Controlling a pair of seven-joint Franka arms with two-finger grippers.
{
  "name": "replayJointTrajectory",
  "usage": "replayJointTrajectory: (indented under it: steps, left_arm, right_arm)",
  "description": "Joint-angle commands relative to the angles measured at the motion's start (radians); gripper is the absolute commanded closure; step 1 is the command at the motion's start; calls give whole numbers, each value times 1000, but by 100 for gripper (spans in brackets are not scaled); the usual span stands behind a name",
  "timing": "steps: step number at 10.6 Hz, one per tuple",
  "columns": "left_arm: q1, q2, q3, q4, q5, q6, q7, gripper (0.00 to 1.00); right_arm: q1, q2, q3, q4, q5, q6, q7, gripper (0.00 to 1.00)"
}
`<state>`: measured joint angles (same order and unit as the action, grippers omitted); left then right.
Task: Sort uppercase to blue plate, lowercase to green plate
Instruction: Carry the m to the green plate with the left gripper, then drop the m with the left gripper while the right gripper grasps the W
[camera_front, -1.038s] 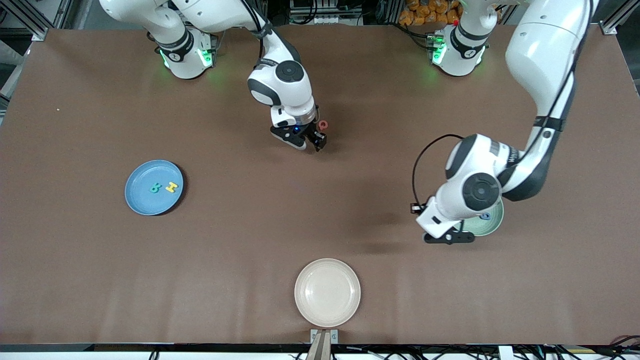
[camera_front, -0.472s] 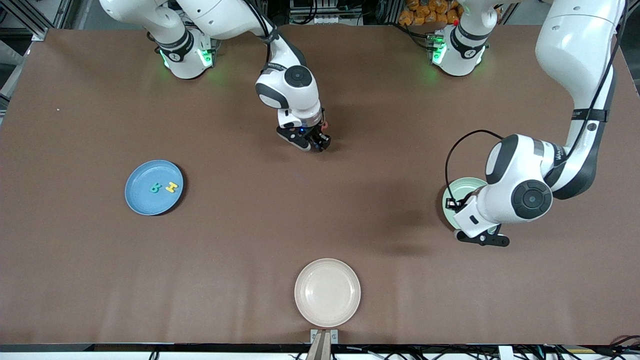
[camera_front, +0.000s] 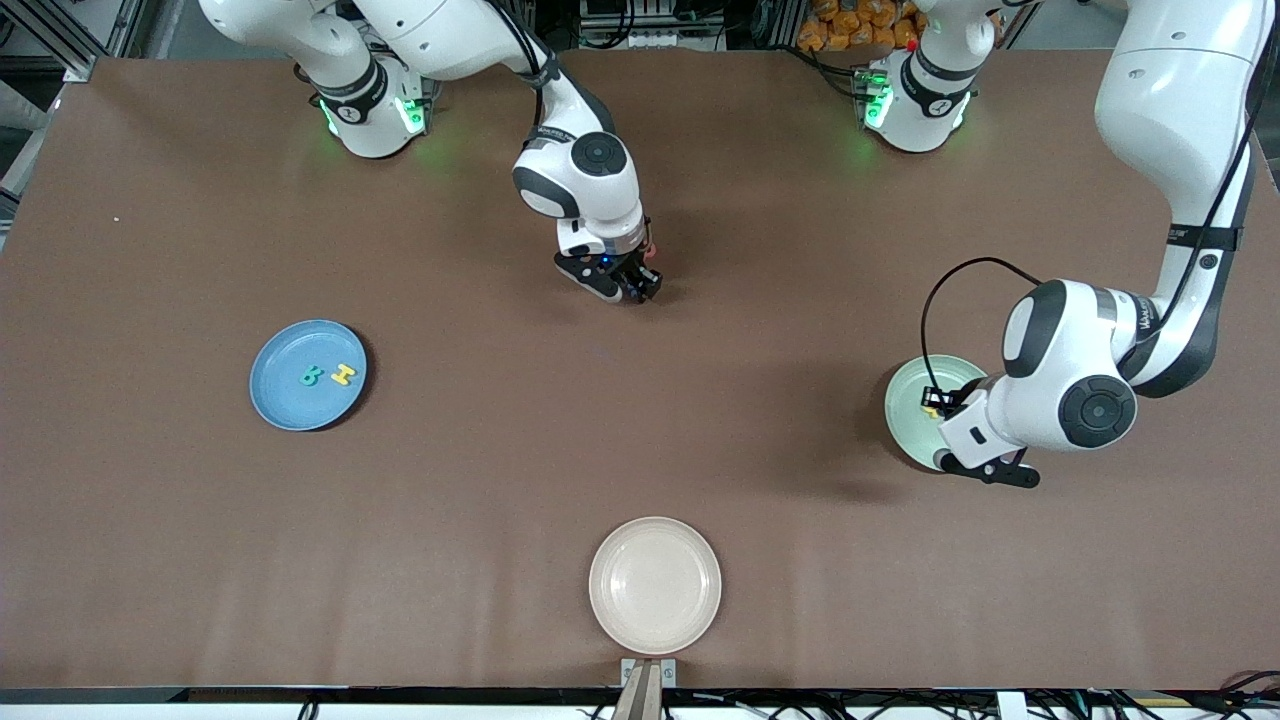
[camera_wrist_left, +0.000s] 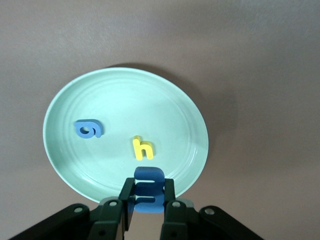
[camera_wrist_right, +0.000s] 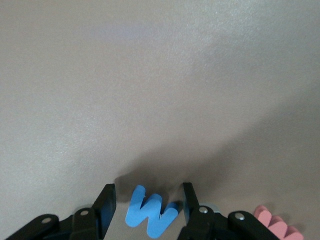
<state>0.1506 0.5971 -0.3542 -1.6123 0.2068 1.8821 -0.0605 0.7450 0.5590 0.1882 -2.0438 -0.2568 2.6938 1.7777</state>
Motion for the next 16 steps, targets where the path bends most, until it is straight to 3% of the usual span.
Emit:
replayJointTrajectory:
  steps: [1, 9, 16]
  left_arm:
    - [-2, -37, 12, -55, -3, 26, 19, 100]
    - [-2, -26, 14, -61, -1, 45, 39, 100]
    - [-3, -11, 14, -63, -3, 55, 39, 100]
  right_arm:
    - [7, 22, 17, 43, -10, -37, 51, 39]
    - [5, 36, 28, 54, -19, -57, 63, 39]
    - [-1, 36, 28, 56, -16, -72, 62, 55]
